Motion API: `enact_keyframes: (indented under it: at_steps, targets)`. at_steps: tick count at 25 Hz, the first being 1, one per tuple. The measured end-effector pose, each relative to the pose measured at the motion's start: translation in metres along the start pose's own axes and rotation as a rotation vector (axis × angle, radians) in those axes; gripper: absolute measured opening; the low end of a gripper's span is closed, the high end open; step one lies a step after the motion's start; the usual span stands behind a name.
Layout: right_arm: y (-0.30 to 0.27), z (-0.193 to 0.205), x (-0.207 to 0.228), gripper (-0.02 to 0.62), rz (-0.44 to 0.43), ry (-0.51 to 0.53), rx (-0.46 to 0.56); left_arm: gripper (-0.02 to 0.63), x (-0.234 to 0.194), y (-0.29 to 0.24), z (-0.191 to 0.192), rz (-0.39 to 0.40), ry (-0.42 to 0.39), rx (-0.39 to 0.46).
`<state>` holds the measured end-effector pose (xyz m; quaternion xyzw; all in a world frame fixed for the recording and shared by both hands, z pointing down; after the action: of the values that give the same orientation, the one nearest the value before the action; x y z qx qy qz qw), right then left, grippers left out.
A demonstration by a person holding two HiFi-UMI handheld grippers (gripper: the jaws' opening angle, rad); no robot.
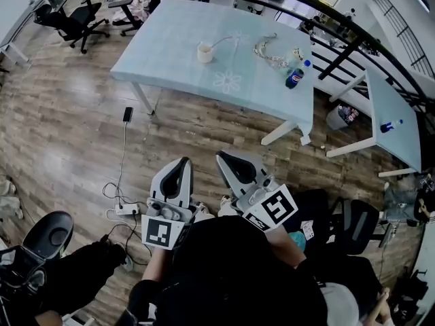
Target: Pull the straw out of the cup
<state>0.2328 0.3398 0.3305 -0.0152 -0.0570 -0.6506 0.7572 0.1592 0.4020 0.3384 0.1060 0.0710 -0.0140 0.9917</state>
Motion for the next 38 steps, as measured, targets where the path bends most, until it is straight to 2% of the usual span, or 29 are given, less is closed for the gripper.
enact_keyframes:
  at_steps: [5,17,25,31,38]
  targets:
    - [-0.009,0.007,-0.009,0.009,0.021,-0.018,0.013,0.014,-0.007,0.004,0.002,0.044,-0.007,-0.017]
    - [-0.040,0.009,-0.007,0.009,-0.016,0.016,0.010,0.014,-0.027,-0.011,0.001,0.047,-0.017,-0.010]
    - [-0.064,0.011,0.031,0.009,0.015,-0.012,0.023,0.014,-0.050,-0.043,0.014,0.043,-0.017,-0.041]
    - [-0.089,0.009,0.074,0.009,0.046,-0.015,0.022,0.014,-0.067,-0.087,0.018,0.063,-0.018,-0.048]
    - [-0.125,0.003,0.130,0.009,0.038,-0.024,0.000,0.014,-0.092,-0.146,0.020,0.033,-0.019,-0.045]
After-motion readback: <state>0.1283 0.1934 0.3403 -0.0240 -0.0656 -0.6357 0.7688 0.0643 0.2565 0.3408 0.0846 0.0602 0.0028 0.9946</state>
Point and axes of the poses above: the fingertips, and each gripper's own axes: y backward along the fingers, x to its right, z out of its underside, the point moved 2 cm from there along y, backward along the fingers, and after that the axes turned 1 degree about -z, right-handed, at the moved point
